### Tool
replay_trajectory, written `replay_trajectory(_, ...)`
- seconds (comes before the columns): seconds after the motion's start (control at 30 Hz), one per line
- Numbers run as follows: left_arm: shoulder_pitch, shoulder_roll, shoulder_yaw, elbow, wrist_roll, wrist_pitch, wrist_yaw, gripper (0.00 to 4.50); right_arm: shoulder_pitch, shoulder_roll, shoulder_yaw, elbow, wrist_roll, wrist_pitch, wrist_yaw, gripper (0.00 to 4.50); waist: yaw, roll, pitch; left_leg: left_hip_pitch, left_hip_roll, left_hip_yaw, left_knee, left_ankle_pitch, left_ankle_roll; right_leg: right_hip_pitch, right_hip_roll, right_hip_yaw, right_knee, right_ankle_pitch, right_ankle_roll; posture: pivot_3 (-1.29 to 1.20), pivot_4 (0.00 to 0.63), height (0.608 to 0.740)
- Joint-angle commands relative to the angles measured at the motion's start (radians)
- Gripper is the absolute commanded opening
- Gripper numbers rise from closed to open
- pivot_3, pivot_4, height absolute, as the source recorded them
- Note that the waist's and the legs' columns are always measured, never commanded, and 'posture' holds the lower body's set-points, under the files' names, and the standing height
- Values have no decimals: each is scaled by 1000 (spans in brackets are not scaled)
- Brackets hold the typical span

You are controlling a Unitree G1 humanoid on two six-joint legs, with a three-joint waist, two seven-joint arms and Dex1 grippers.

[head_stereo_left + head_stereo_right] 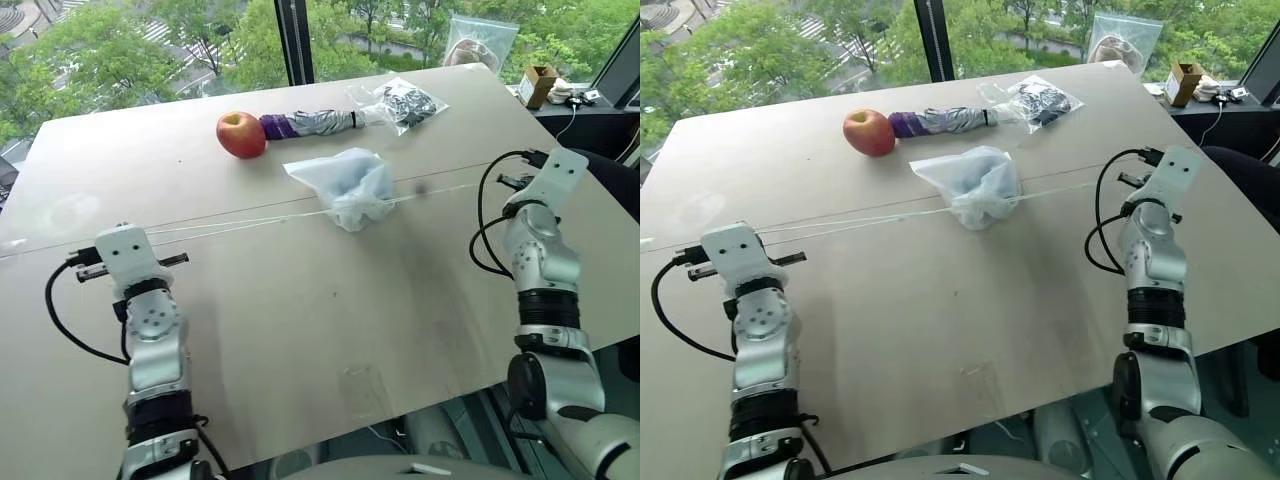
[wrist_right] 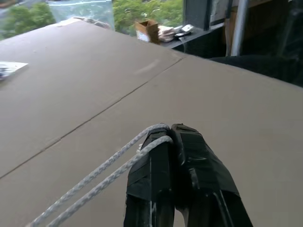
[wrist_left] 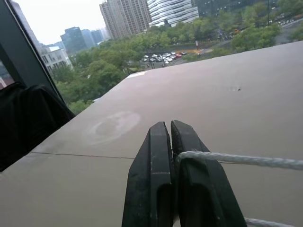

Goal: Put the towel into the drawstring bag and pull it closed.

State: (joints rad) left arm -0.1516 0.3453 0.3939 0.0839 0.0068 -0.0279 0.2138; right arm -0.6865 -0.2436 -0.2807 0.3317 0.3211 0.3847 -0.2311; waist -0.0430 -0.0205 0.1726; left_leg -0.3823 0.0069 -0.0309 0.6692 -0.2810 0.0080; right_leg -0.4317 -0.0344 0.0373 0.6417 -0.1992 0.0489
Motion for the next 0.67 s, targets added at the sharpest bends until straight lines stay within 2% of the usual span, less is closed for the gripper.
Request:
replay_trajectory(0.03,35,-1,-45,-67,-270,35,-354,106,101,-127,159,-200,86,102,446,0,10,1,0,0,0,1,0,0,0,0,0,-1,-1,0,0,0,150,740)
replay_trajectory(0.07,54,2,-70,-104,-353,91,-456,633,149,-175,199,-263,116,126,565,0,12,1,0,-2,0,0,0,0,0,0,-1,-3,-2,0,0,0,150,740)
replay_trajectory(0.1,86,20,-91,-146,-417,161,-540,919,210,-236,238,-330,136,110,705,616,11,0,-1,-2,1,0,0,0,0,1,-1,-4,-4,0,0,0,150,740)
replay_trajectory(0.13,117,43,-99,-186,-477,224,-609,1381,279,-303,266,-378,143,70,844,881,12,0,0,-2,1,-1,0,0,0,1,-1,-5,-4,0,0,0,150,740)
replay_trajectory(0.17,145,71,-99,-212,-510,269,-656,1829,322,-361,279,-383,126,54,917,1336,14,0,0,-4,0,-2,1,0,0,1,-1,-6,-5,0,0,0,150,740)
replay_trajectory(0.2,168,96,-95,-232,-532,303,-689,2102,350,-402,284,-370,98,23,953,1607,14,0,0,-4,0,-3,1,0,0,1,-1,-6,-6,0,0,0,150,740)
replay_trajectory(0.27,220,152,-84,-265,-560,348,-754,3011,381,-461,276,-315,55,-45,996,2576,10,0,0,-4,1,-3,0,0,0,2,-1,-7,-8,0,0,0,150,740)
replay_trajectory(0.3,265,191,-75,-280,-550,354,-784,3374,403,-488,255,-285,61,-76,1040,2908,6,0,0,-4,1,-2,0,0,0,2,-1,-6,-7,0,0,0,150,740)
replay_trajectory(0.37,347,267,-63,-299,-502,388,-795,4446,435,-528,207,-238,125,-67,1154,3970,-1,0,0,0,1,-1,0,0,0,3,0,-2,-7,-1,0,0,150,740)
replay_trajectory(0.4,387,290,-43,-320,-516,397,-822,4500,442,-535,188,-210,135,-80,1185,4449,-2,0,0,3,2,0,-1,0,0,4,2,1,-6,-1,0,0,150,740)
replay_trajectory(0.53,548,324,6,-459,-592,375,-965,4500,440,-527,162,-129,137,-148,1281,4449,0,-1,0,7,5,6,0,0,0,6,5,3,-5,-5,-2,0,150,740)
replay_trajectory(0.67,588,308,-3,-514,-570,331,-993,4500,431,-485,156,-93,153,-200,1350,4449,8,-2,0,6,5,6,2,0,0,6,5,3,-5,-5,-1,0,150,740)
